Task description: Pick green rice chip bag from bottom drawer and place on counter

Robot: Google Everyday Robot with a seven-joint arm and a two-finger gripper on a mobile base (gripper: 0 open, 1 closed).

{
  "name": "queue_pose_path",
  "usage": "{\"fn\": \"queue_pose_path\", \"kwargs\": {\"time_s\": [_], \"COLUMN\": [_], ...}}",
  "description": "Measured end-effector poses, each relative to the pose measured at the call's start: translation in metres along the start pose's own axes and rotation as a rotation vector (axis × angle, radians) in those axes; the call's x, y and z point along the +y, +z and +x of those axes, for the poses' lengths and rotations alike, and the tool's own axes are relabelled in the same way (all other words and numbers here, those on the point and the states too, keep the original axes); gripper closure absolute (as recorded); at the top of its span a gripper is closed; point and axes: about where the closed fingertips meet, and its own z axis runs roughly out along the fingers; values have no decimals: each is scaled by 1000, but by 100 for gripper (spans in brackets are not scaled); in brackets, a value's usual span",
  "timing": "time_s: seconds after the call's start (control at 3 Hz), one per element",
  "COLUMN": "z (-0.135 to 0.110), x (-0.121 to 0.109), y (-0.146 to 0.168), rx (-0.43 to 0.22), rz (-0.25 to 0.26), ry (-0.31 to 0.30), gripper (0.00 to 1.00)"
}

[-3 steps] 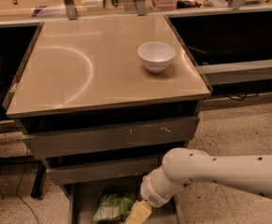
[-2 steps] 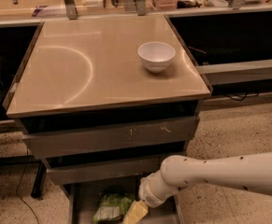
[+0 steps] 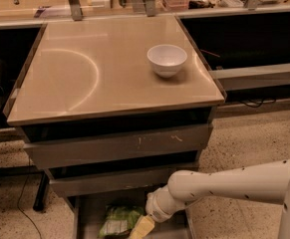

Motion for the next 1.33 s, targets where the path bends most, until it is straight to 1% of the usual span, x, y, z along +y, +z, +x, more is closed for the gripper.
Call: {"fn": "queue_pose_path", "kwargs": {"time_s": [0.33, 0.67, 1.0, 1.33], "z": [-3, -11, -11, -7], "x": [-6, -51, -51, -46], "y": [21, 80, 80, 108], "rx": [-28, -111, -111, -123], "rz": [-11, 21, 21, -18], "ry": [-17, -46, -46, -48], "gripper": [0, 0, 0, 0]}}
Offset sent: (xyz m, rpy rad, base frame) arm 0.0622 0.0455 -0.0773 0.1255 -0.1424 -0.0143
